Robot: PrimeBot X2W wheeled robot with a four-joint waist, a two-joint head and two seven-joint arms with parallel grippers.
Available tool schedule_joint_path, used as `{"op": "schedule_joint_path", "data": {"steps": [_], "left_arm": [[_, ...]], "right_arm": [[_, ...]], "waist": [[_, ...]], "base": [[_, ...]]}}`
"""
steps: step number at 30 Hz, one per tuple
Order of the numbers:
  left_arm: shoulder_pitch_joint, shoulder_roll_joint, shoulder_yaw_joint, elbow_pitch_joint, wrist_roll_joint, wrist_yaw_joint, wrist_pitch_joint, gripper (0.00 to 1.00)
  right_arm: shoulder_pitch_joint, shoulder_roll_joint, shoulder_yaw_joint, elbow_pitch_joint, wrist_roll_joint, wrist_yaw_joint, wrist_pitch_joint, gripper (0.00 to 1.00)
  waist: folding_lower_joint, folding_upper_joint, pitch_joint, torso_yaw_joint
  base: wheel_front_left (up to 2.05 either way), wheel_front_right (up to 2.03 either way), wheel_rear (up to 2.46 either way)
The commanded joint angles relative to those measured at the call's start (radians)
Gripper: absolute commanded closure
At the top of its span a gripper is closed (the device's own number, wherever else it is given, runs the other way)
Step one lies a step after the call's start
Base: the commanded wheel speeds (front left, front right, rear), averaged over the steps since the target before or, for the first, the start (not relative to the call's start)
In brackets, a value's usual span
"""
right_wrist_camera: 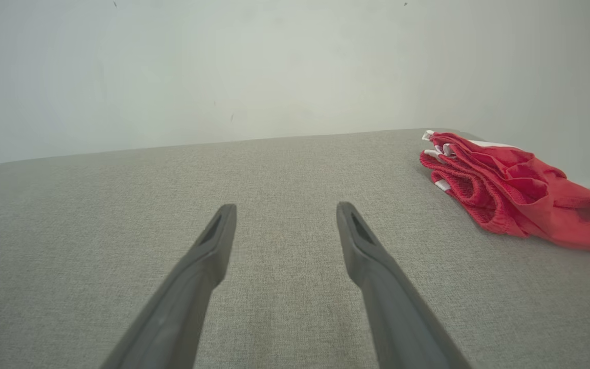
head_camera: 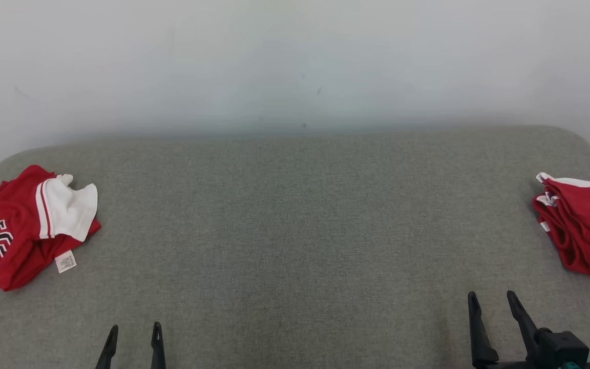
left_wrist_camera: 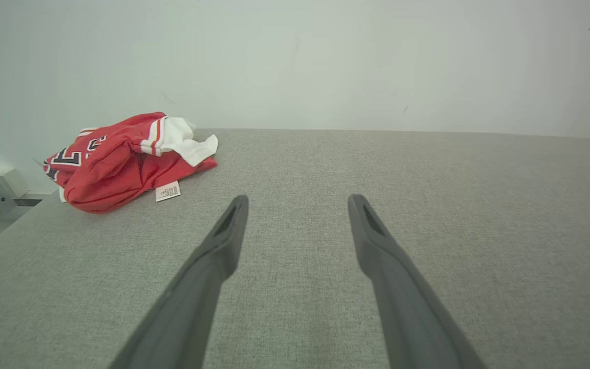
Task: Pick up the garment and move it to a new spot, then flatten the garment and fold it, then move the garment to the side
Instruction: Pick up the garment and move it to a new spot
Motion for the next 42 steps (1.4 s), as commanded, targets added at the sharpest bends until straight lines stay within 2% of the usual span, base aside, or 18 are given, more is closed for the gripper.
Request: {"op": "schedule_joint_path", "data": {"steps": [1,6,11,29,36,42], "left_arm": [[-0.01,-0.002,0.0,0.0,0.006,-0.001,-0.003,0.0],[-0.009,-0.002,0.006,-0.003,0.008,0.004,-0.003,0.0],[-0.012,-0.002,0.018,-0.004,0.009,0.001,-0.003,0.0],[0.016,-0.002,0.042,-0.02,0.024,0.0,-0.003,0.0],[0.016,-0.001,0.053,-0.026,0.028,0.0,-0.003,0.0],[0.038,-0.001,0.075,-0.049,0.012,0.015,-0.003,0.0]], "right_arm": [[-0.007,0.005,0.002,0.0,0.005,-0.003,-0.006,0.0],[-0.002,0.005,0.002,-0.002,0.006,-0.003,-0.01,0.0],[0.002,0.004,0.007,-0.01,0.003,-0.003,-0.007,0.0],[-0.002,0.007,0.065,-0.024,0.0,-0.003,0.008,0.0],[-0.008,0.006,0.094,-0.018,0.008,-0.003,0.008,0.0],[-0.047,-0.009,0.141,-0.009,0.01,-0.003,0.02,0.0]], "waist": [[0.0,-0.0001,0.0,0.006],[0.0,-0.0001,-0.001,0.024],[0.0,-0.0001,-0.002,0.074],[0.0,-0.0001,0.009,0.404],[0.0,-0.0001,0.014,0.507],[0.0,-0.0001,0.033,0.522]], "base": [[0.0,0.0,0.0],[0.0,0.0,0.0],[0.0,0.0,0.0],[0.0,0.0,0.0],[0.0,0.0,0.0],[0.0,0.0,0.0]]}}
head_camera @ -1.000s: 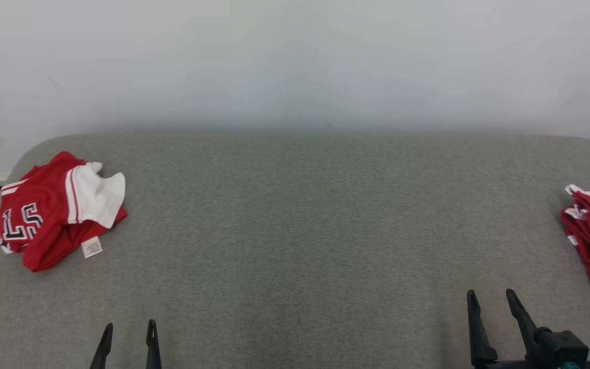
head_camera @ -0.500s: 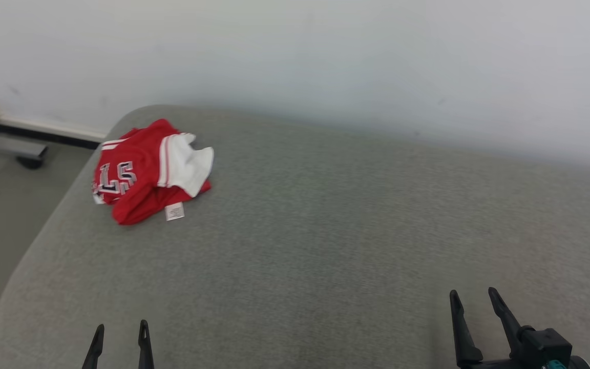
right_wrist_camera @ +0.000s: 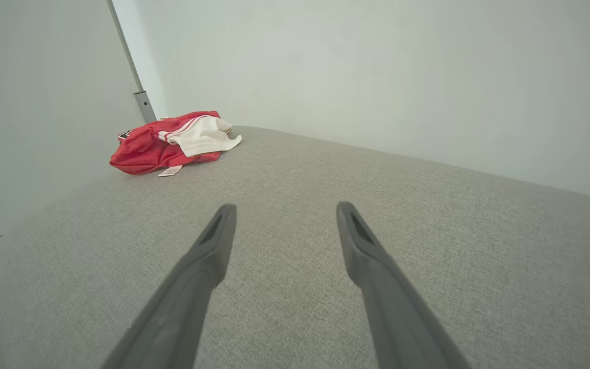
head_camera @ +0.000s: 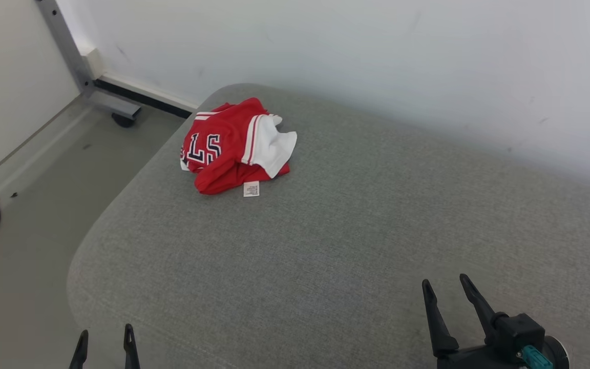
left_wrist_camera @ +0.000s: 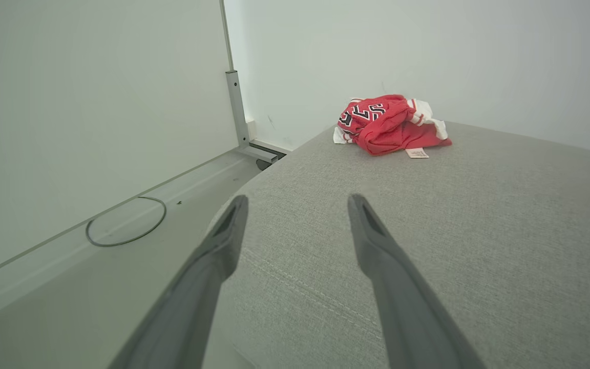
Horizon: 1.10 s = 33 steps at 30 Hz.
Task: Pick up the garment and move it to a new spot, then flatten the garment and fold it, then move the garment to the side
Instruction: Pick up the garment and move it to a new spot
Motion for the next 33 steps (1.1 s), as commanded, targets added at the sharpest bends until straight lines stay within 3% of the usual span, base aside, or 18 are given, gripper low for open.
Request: {"op": "schedule_joint_path", "data": {"steps": [1,15,20,25,33], "left_arm": [[0.016,-0.001,0.004,-0.011,-0.001,0.008,-0.003,0.0],[-0.027,-0.002,-0.001,0.006,-0.007,0.015,-0.003,0.0],[-0.17,0.0,-0.016,0.104,-0.026,-0.012,-0.003,0.0],[-0.399,0.011,-0.008,0.26,-0.049,-0.003,0.023,0.0],[-0.737,0.044,0.067,0.521,-0.146,0.004,0.08,0.0]], "right_arm": [[-0.008,-0.009,0.006,0.006,0.009,-0.003,0.004,0.0],[-0.005,-0.016,0.013,0.03,0.026,-0.003,-0.013,0.0],[0.011,-0.008,-0.005,0.006,0.015,-0.003,-0.006,0.0],[-0.004,-0.026,0.004,-0.032,0.003,-0.003,0.017,0.0],[-0.07,-0.103,0.057,-0.136,0.0,-0.003,0.089,0.0]], "waist": [[0.0,0.0,0.017,0.021],[0.0,0.0,0.012,0.016],[0.0,0.0,0.019,-0.002],[0.0,0.0,0.065,-0.046],[0.0,0.0,0.2,-0.182]], "base": [[0.0,0.0,0.0],[0.0,0.0,0.0],[0.0,0.0,0.0],[0.0,0.0,0.0],[0.0,0.0,0.0]]}}
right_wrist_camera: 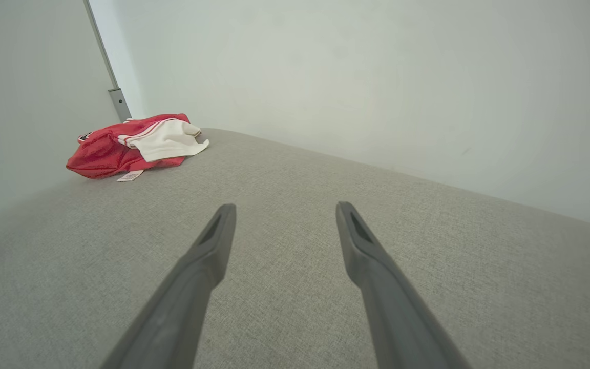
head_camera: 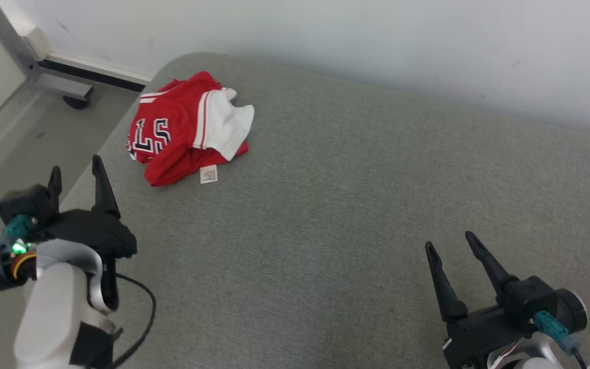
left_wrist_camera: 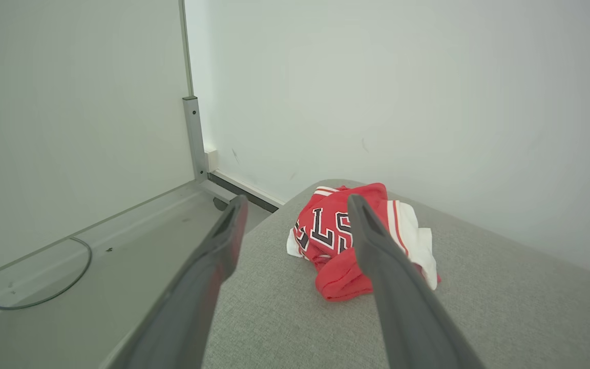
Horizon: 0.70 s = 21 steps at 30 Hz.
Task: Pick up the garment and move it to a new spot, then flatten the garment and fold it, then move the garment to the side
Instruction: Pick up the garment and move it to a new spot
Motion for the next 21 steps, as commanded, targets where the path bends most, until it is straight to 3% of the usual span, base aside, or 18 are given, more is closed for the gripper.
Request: {"op": "schedule_joint_path", "data": {"steps": [1,5,8,15,21], "left_arm": [[-0.041,0.014,0.007,0.025,-0.011,-0.008,0.01,0.0],[-0.152,0.047,0.041,0.119,-0.064,-0.024,0.057,0.0],[-0.234,0.102,0.075,0.194,-0.108,-0.043,0.114,0.0],[-0.338,0.158,0.095,0.305,-0.146,-0.033,0.255,0.0],[-0.382,0.211,0.091,0.377,-0.145,0.007,0.39,0.0]], "right_arm": [[-0.011,-0.014,0.0,-0.015,0.004,-0.003,0.007,0.0],[-0.031,-0.041,0.015,-0.078,0.008,-0.003,0.039,0.0],[-0.04,-0.063,0.026,-0.123,0.004,-0.003,0.059,0.0],[-0.036,-0.099,0.023,-0.211,0.001,-0.003,0.088,0.0],[-0.024,-0.11,0.014,-0.279,0.007,-0.003,0.101,0.0]], "waist": [[-0.0001,-0.0001,0.102,-0.105],[-0.0001,-0.0001,0.176,-0.178],[-0.0001,-0.0001,0.23,-0.23],[-0.0001,-0.0001,0.313,-0.307],[-0.0001,-0.0001,0.383,-0.354]], "base": [[0.0,0.0,0.0],[0.0,0.0,0.0],[0.0,0.0,0.0],[0.0,0.0,0.0],[0.0,0.0,0.0]]}}
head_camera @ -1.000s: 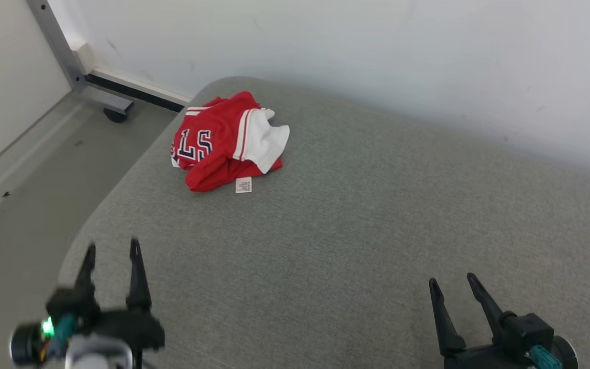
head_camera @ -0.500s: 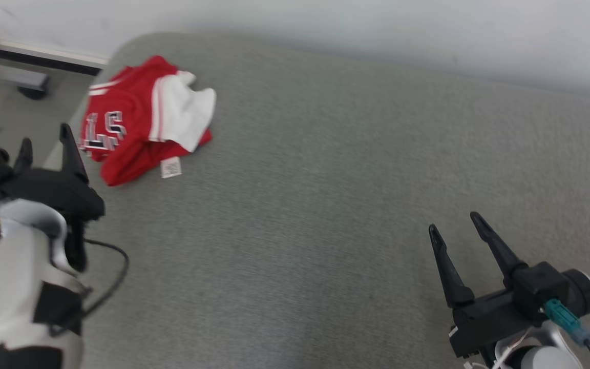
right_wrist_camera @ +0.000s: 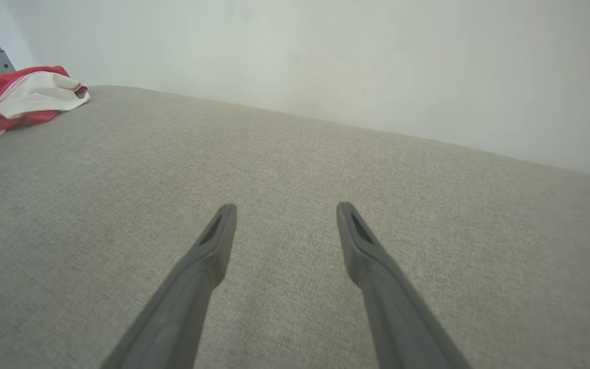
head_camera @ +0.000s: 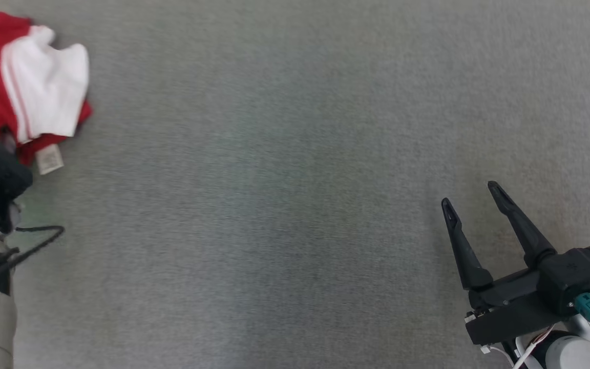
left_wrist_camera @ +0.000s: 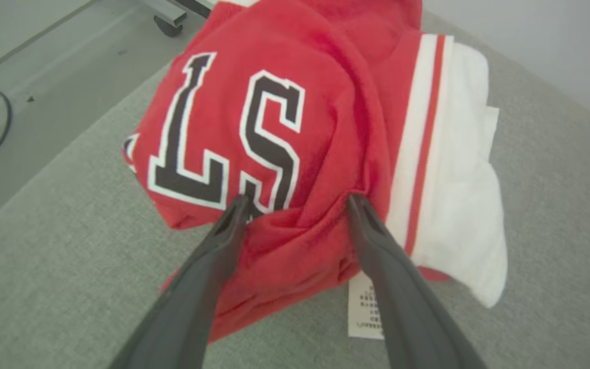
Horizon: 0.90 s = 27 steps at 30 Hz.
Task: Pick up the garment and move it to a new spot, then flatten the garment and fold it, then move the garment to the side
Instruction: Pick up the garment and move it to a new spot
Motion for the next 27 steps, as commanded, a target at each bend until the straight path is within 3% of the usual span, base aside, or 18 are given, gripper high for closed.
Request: {"op": "schedule_joint_path", "data": {"steps": [1,5,10,11,13,21,27], "left_arm": [[-0.016,0.006,0.022,0.014,-0.026,0.024,0.008,0.0],[-0.019,0.033,0.021,0.028,-0.009,0.067,-0.004,0.0],[-0.015,0.044,-0.001,0.035,0.006,0.057,-0.026,0.0],[-0.014,0.045,-0.005,0.035,0.011,0.057,-0.032,0.12],[-0.014,0.048,-0.02,0.033,0.02,0.056,-0.039,1.0],[-0.021,0.09,-0.054,-0.003,0.046,0.043,-0.027,1.0],[-0.013,0.121,-0.079,-0.075,0.056,0.025,-0.006,1.0]], "right_arm": [[0.003,0.001,0.007,-0.011,0.005,-0.003,-0.002,0.0],[-0.005,0.006,0.008,-0.029,0.01,-0.003,-0.007,0.0],[-0.01,0.012,0.004,-0.028,0.006,-0.003,-0.011,0.0],[-0.01,0.013,0.005,-0.024,0.009,-0.003,-0.014,0.0],[-0.014,0.014,0.011,-0.017,0.013,-0.003,-0.021,0.0],[-0.042,0.034,0.054,0.057,0.027,-0.003,-0.058,0.0],[-0.046,0.068,0.075,0.145,0.043,-0.003,-0.104,0.0]], "waist": [[-0.0003,-0.0001,0.103,-0.098],[-0.0003,-0.0001,0.13,-0.117],[-0.0003,-0.0001,0.138,-0.12],[-0.0003,-0.0001,0.136,-0.118],[-0.0003,-0.0001,0.13,-0.113],[-0.0003,-0.0001,0.044,-0.086],[-0.0003,-0.0001,-0.083,-0.072]], "base": [[0.0,0.0,0.0],[0.0,0.0,0.0],[0.0,0.0,0.0],[0.0,0.0,0.0],[0.0,0.0,0.0],[0.0,0.0,0.0],[0.0,0.0,0.0]]}}
